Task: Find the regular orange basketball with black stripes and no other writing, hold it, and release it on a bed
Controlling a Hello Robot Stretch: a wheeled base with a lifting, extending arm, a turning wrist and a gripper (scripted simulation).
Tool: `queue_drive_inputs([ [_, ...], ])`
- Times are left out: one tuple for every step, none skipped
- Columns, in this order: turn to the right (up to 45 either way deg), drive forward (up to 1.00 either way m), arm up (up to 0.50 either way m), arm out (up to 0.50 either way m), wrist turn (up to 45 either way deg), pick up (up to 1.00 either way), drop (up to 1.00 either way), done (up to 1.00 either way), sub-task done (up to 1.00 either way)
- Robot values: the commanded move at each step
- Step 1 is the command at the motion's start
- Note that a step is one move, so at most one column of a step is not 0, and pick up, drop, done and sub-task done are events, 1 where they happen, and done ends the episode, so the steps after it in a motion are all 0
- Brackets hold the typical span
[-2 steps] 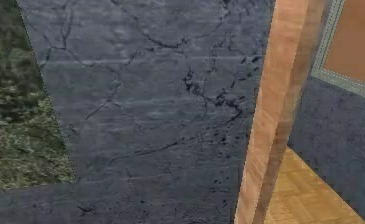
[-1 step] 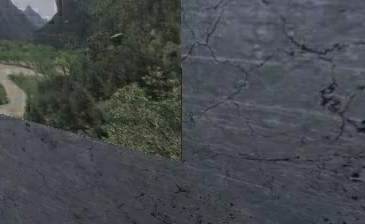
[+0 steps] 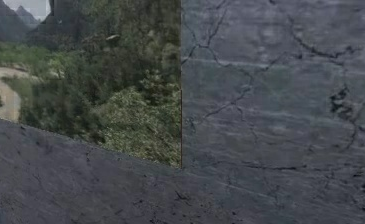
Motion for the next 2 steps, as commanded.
queue_drive_inputs([
  [-45.0, 0.00, 0.00, 0.00, 0.0, 0.00, 0.00, 0.00, 0.00],
  [-45.0, 0.00, 0.00, 0.00, 0.0, 0.00, 0.00, 0.00, 0.00],
])
